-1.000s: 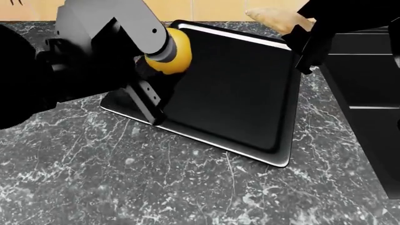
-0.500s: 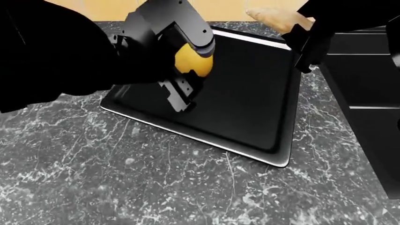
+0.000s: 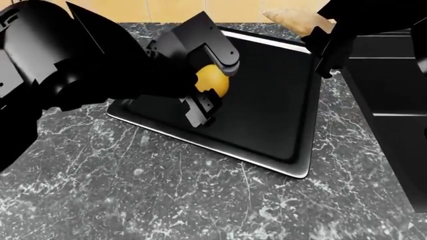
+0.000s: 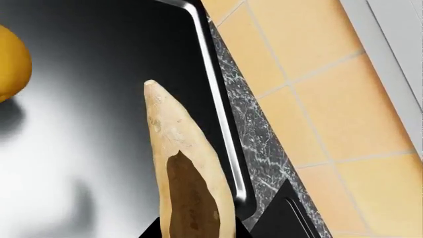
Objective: Pick up the fruits and vegetables and place them in the sink. Turn on the sink faucet to wash them. Then turn the sink off and put them in the tray.
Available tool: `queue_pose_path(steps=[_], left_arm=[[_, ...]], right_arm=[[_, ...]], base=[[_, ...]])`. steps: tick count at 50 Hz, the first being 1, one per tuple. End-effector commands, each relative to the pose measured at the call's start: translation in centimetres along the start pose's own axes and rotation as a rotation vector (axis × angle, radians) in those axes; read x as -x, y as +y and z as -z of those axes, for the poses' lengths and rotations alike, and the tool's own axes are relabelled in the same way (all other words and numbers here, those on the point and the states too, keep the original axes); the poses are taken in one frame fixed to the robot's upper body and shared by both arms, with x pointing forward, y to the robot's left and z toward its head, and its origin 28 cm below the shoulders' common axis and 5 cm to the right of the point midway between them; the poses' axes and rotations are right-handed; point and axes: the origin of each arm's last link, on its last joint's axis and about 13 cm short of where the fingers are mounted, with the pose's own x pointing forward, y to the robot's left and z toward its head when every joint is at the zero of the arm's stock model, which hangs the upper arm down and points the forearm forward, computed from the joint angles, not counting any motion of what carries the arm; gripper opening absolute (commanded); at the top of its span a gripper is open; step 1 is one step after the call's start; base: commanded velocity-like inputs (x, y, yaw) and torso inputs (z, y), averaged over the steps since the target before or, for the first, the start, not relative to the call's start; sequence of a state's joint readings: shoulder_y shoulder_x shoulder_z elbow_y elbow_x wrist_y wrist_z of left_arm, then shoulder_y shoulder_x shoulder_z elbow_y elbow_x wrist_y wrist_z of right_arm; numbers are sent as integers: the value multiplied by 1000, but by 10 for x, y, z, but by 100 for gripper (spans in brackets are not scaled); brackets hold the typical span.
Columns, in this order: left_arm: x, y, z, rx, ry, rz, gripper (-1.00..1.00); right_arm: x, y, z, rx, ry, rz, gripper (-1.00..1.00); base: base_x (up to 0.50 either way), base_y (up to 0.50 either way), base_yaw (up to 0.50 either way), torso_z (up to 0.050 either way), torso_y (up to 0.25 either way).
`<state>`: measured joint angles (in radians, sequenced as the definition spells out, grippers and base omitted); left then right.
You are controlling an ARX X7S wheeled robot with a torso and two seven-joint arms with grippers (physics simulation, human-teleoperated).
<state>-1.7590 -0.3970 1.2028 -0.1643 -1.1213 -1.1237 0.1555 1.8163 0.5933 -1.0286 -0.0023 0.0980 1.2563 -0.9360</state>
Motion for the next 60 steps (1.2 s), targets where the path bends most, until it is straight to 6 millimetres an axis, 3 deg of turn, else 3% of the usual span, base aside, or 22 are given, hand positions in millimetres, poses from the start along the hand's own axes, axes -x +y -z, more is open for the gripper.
queue_pose_path(steps=[1,31,32,49,60], left_arm=[[-10,4,0,19,40,-16,-100],[-20,5,7,27,129,17,-100],[-20,5,7,27,129,17,100],[-7,4,0,21,85,14,100],[23,6,-5,42,-23,-16,100]], right_arm=[[1,-2,-1,10,-6,20,-100],[1,-3,-1,7,-3,22,-100],[1,-3,-1,7,-3,22,-100],[0,-2,1,1,-4,23,-100],[-5,-2,-2,10,-3,8,-100]], base=[[0,0,0,0,0],[0,0,0,0,1],[0,0,0,0,0],[0,0,0,1,1],[0,0,0,0,0]])
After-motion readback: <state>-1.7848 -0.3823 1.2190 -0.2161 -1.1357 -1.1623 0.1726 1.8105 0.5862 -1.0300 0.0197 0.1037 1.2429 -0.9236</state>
